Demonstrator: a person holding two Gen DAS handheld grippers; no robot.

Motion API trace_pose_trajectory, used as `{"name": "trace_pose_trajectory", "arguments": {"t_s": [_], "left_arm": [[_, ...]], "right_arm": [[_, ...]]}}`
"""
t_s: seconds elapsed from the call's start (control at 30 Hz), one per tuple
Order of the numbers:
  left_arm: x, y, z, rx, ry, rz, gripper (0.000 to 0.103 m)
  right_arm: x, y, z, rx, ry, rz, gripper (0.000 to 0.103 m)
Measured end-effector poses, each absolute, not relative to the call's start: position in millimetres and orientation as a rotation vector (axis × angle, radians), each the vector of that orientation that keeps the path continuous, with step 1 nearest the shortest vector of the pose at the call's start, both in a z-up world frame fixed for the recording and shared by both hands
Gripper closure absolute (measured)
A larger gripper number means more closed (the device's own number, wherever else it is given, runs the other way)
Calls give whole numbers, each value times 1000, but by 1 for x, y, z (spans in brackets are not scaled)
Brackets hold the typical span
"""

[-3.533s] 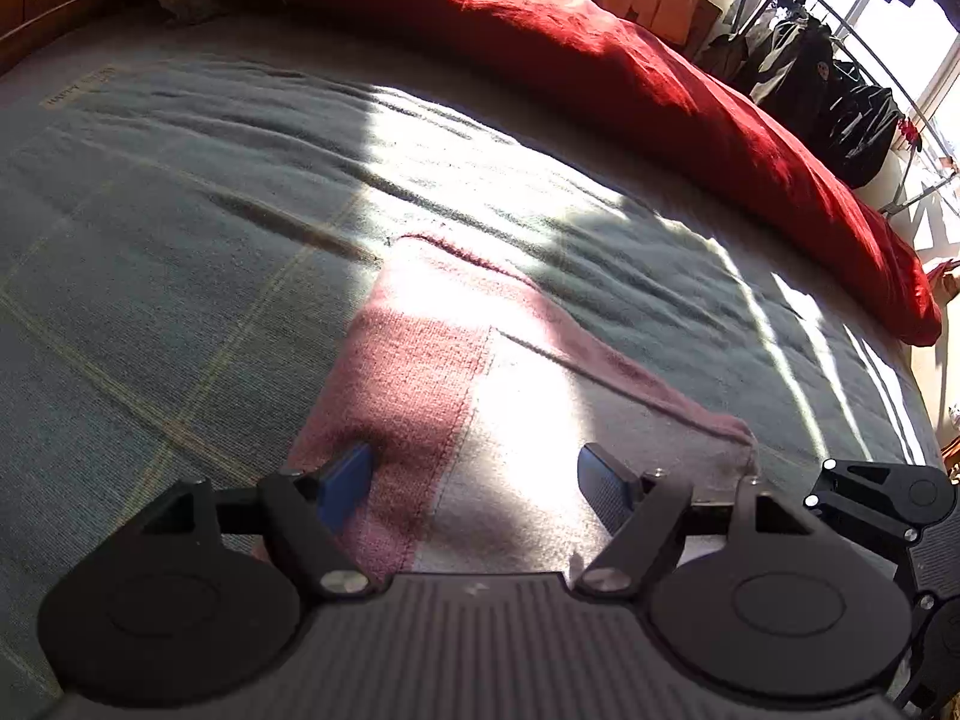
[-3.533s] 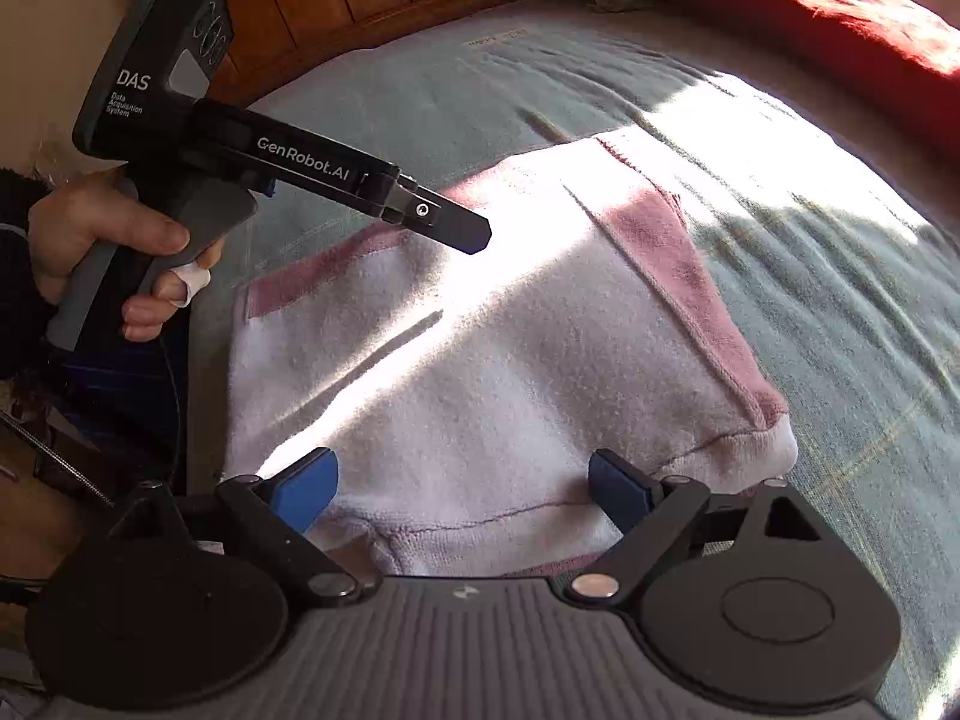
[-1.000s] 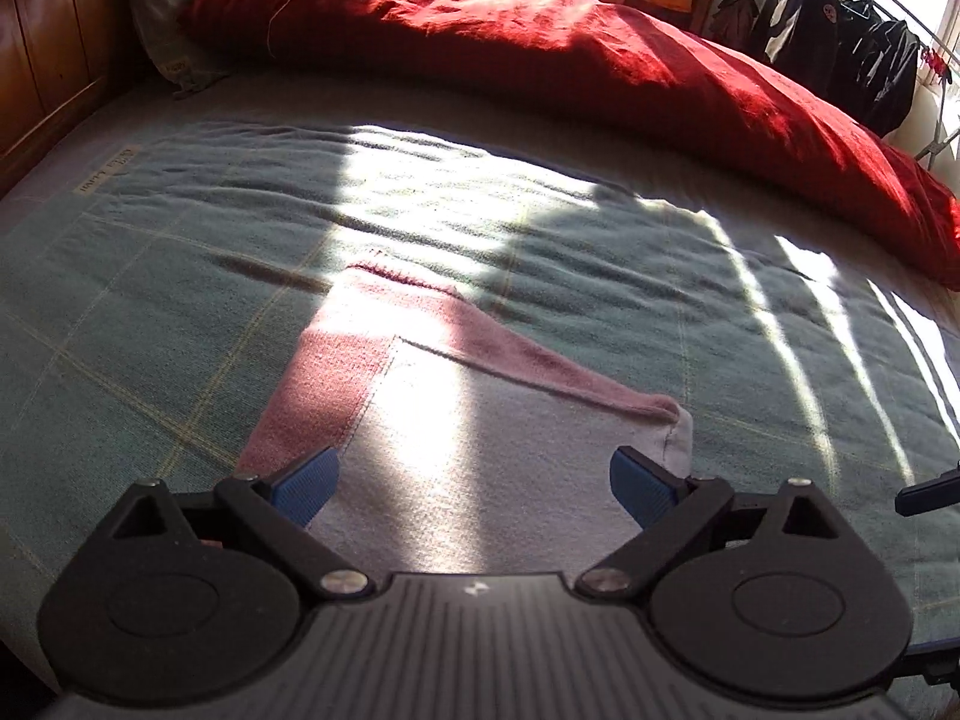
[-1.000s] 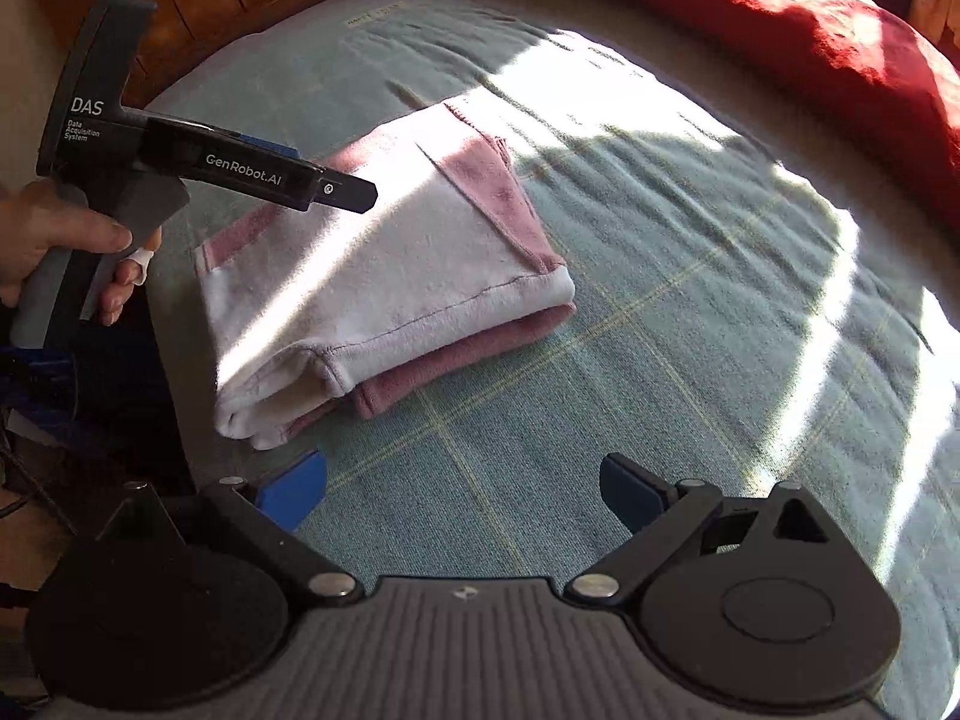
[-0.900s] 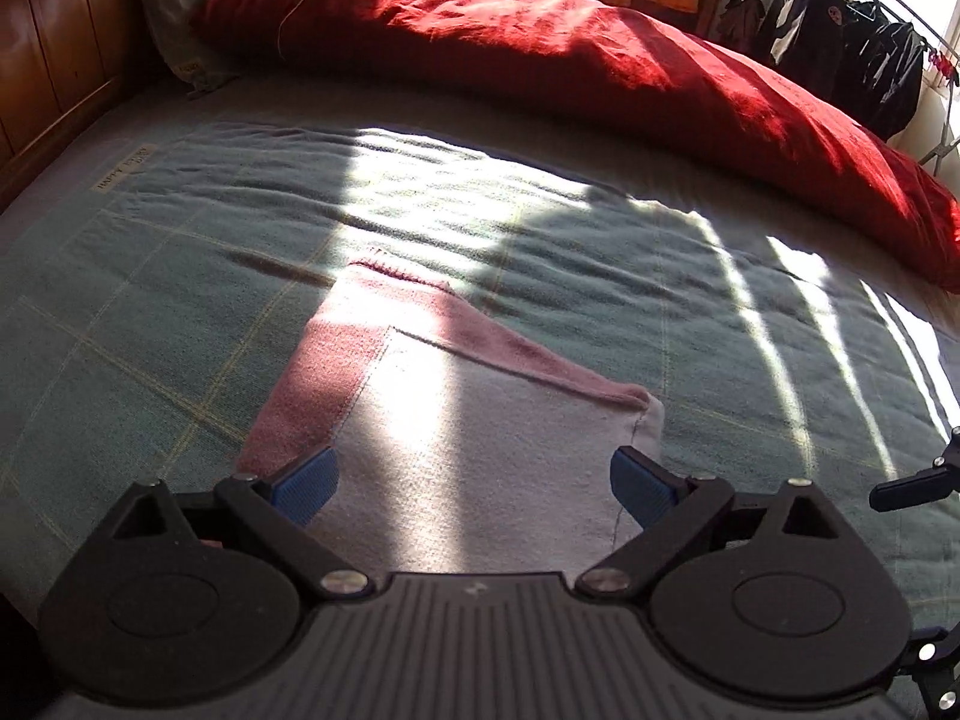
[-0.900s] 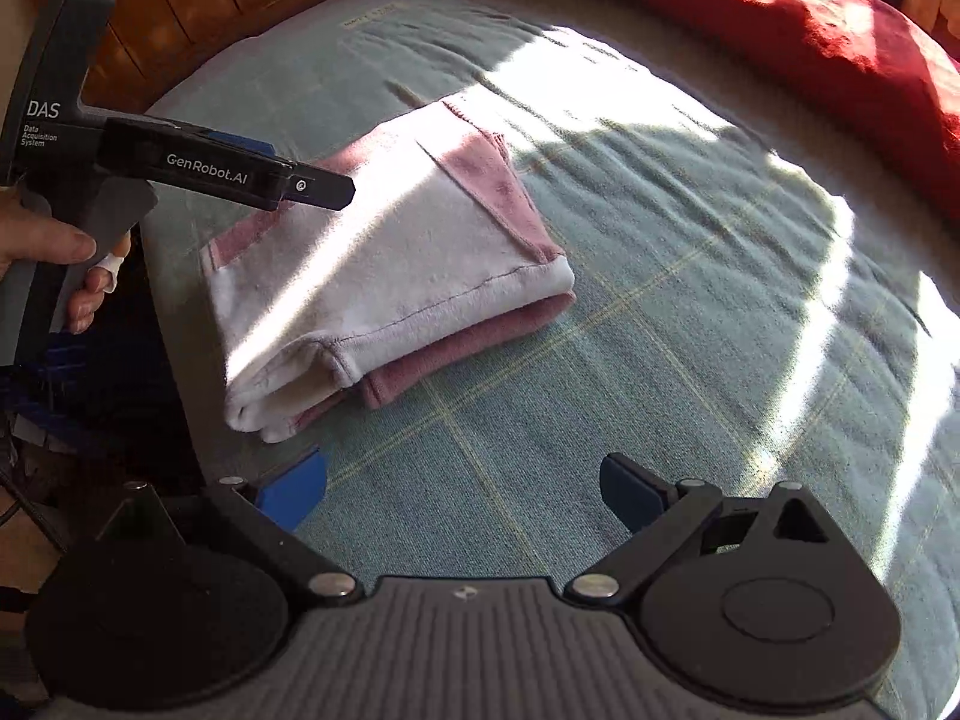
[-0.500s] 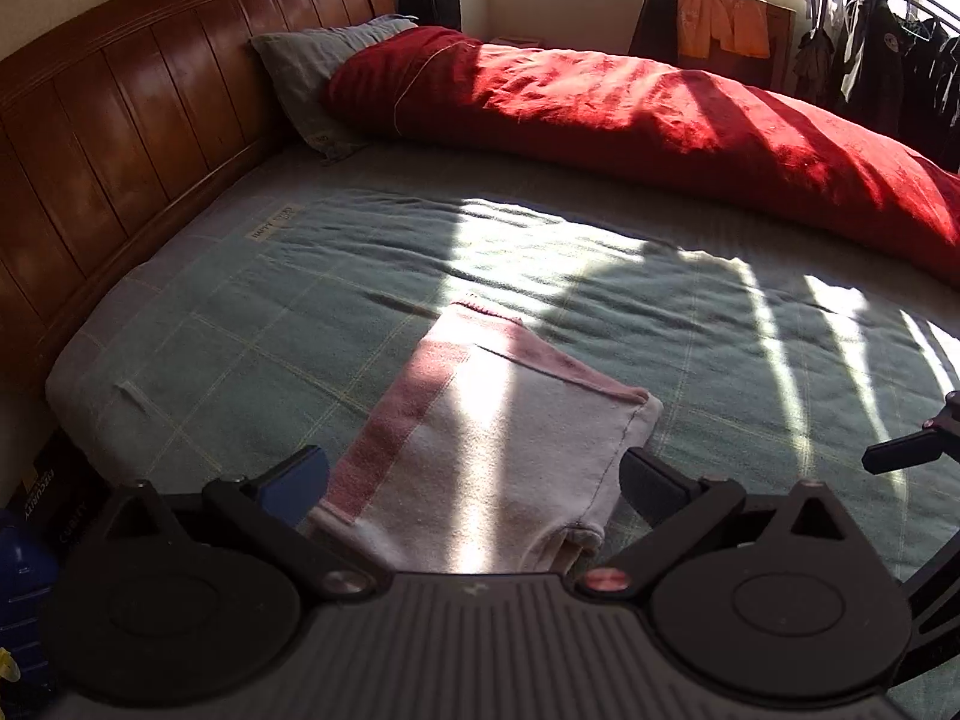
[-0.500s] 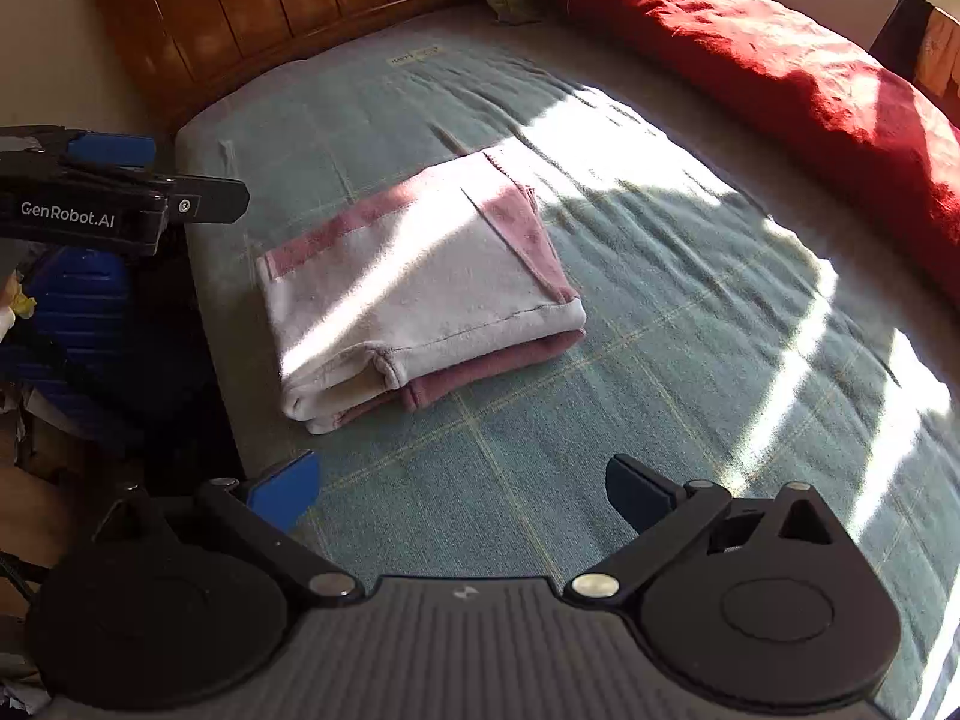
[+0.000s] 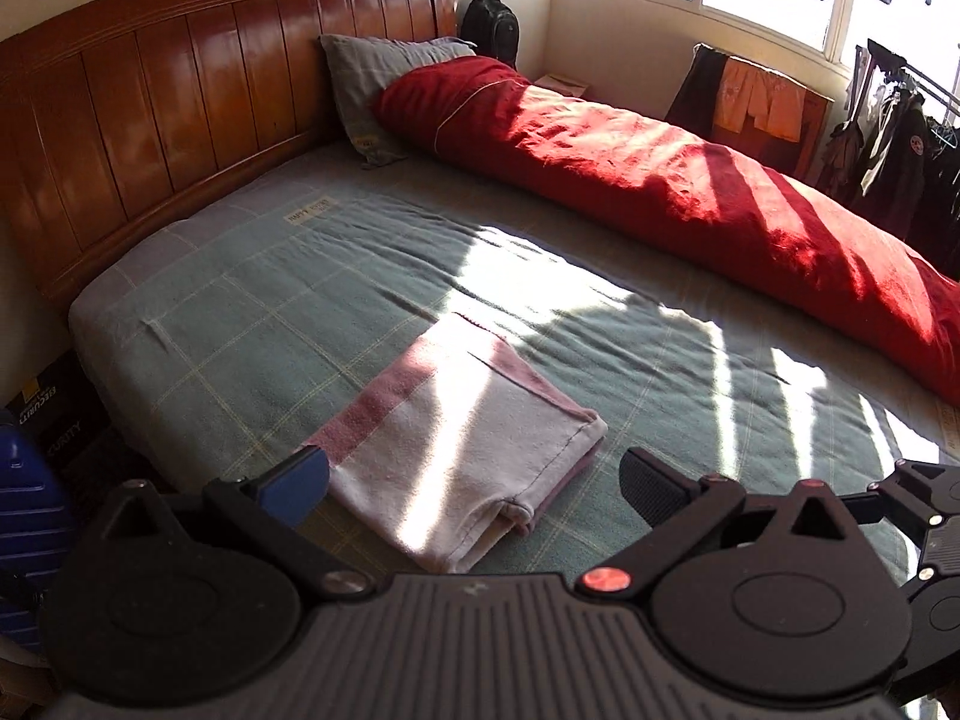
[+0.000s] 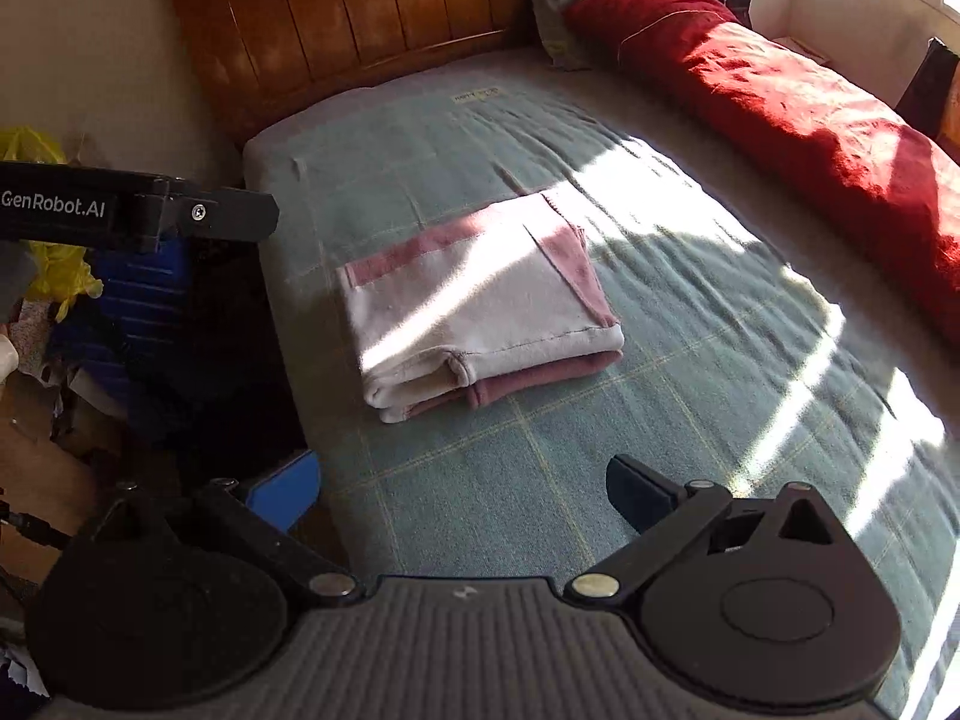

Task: Fold clothes

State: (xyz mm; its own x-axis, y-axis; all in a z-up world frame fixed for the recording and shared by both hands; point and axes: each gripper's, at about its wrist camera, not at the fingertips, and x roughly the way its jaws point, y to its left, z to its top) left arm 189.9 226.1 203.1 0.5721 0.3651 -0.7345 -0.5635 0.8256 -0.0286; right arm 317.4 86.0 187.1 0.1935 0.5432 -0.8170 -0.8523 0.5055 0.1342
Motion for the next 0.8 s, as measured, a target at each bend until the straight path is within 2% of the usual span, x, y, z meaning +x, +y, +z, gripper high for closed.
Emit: {"name": "trace_pose_trajectory", "arguments": {"t_s": [0.2, 0.43, 0.6, 0.8], "left_arm": [[185, 230, 206, -280, 811, 615, 1], [179, 239, 209, -424, 825, 563, 1], [168, 237, 240, -364, 668, 575, 1], [174, 264, 211, -414, 727, 549, 1]], "right_arm": [[311, 86, 198, -401, 925, 1033, 0], [313, 99, 209, -416, 911, 1030, 0], [316, 105, 219, -421, 876, 1017, 0], [321, 111, 218, -442, 884, 1001, 0]]}}
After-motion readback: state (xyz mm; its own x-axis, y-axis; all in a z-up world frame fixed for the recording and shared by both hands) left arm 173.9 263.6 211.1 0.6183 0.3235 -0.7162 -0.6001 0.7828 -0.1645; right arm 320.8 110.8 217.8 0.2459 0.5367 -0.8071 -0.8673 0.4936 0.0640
